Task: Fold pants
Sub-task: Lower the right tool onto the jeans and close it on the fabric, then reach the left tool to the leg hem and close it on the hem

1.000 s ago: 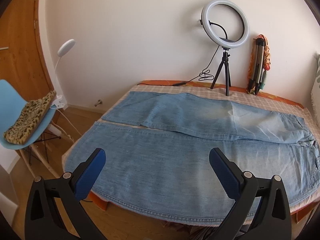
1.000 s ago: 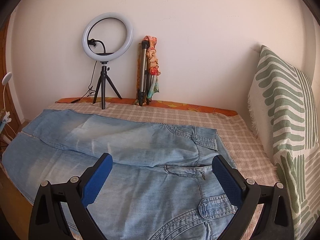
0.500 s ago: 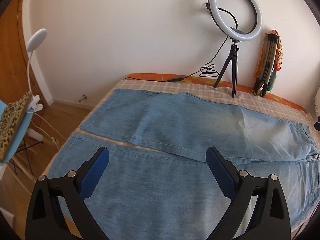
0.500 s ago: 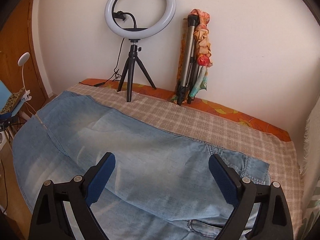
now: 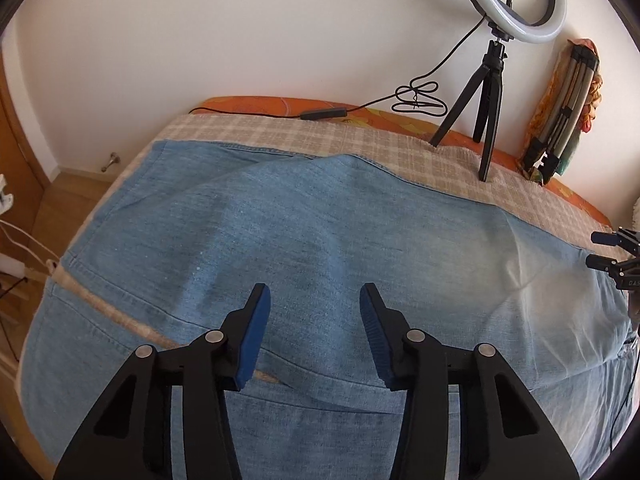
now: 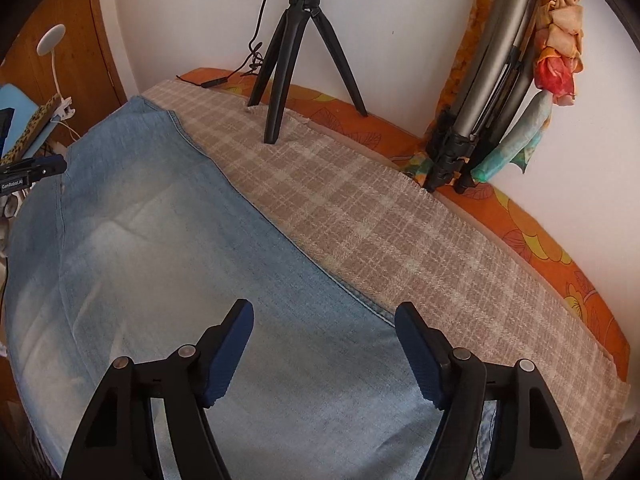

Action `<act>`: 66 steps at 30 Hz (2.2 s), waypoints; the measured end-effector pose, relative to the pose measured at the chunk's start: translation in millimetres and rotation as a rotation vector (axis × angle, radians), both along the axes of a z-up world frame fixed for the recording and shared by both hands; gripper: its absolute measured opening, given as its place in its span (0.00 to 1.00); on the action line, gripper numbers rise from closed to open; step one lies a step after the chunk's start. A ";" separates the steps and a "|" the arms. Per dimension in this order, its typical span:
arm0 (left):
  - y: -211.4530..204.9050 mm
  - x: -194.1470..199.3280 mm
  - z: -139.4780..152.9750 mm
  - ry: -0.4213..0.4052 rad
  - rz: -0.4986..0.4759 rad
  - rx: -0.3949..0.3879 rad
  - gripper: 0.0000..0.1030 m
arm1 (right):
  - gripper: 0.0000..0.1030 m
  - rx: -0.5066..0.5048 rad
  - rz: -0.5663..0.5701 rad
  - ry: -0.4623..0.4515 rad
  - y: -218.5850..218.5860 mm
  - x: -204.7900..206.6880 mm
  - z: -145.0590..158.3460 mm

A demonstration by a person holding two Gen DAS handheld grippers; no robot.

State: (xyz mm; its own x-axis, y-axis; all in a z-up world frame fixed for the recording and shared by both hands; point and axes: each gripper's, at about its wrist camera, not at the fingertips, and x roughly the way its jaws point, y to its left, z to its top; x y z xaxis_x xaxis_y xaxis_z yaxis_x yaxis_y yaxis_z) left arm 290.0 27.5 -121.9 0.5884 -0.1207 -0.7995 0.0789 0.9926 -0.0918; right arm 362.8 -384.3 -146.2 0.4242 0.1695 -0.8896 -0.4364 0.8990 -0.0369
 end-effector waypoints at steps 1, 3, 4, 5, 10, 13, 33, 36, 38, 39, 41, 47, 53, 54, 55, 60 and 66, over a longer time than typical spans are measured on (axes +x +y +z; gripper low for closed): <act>-0.3 3.6 -4.1 0.009 -0.005 -0.007 0.36 | 0.69 -0.009 0.007 0.018 -0.2 4.4 -7.6; -0.3 8.1 -10.7 0.022 -0.006 -0.007 0.32 | 0.69 -0.008 0.007 0.044 -3.6 12.0 -17.7; 0.1 9.9 -13.3 0.027 -0.006 -0.004 0.32 | 0.69 -0.002 0.004 0.055 -6.5 15.3 -21.1; 0.5 11.1 -15.1 0.031 -0.006 -0.003 0.32 | 0.69 0.004 0.004 0.061 -8.7 17.1 -22.8; 9.5 19.5 -22.8 0.051 0.014 -0.015 0.29 | 0.73 0.013 0.020 0.095 -17.4 27.9 -29.2; 10.7 23.2 -27.2 0.067 0.019 -0.019 0.29 | 0.75 0.014 0.035 0.097 -16.5 30.9 -31.1; 11.0 25.9 -21.6 0.061 0.027 -0.016 0.34 | 0.01 -0.075 0.068 -0.087 21.8 -27.4 26.5; 12.0 24.8 -9.6 0.047 0.027 -0.023 0.46 | 0.01 -0.031 0.073 -0.126 26.9 -51.6 50.4; 12.3 25.1 -0.8 0.046 0.032 -0.042 0.56 | 0.01 -0.023 0.088 -0.147 34.5 -71.4 61.6; 12.5 25.2 4.4 0.045 0.032 -0.058 0.57 | 0.01 -0.024 0.104 -0.157 39.5 -83.6 66.1; 11.7 26.1 14.8 0.044 0.033 -0.092 0.57 | 0.01 -0.014 0.129 -0.169 50.2 -108.5 70.8; -2.4 33.7 37.0 0.045 0.032 -0.159 0.67 | 0.01 0.022 0.174 -0.153 75.5 -174.5 51.7; -25.4 59.9 15.1 0.158 0.022 -0.137 0.68 | 0.01 0.033 0.197 -0.143 91.7 -216.4 26.3; -26.4 64.7 9.3 0.183 0.039 -0.129 0.68 | 0.01 0.030 0.197 -0.146 93.5 -219.3 23.0; -26.5 70.6 3.9 0.205 0.059 -0.128 0.68 | 0.01 0.029 0.195 -0.146 94.4 -220.8 19.8; -21.9 91.7 -16.1 0.289 0.154 -0.142 0.68 | 0.01 0.012 0.213 -0.153 100.1 -228.9 12.6; -15.8 107.1 -32.5 0.315 0.204 -0.114 0.65 | 0.01 0.010 0.213 -0.147 100.1 -229.1 6.3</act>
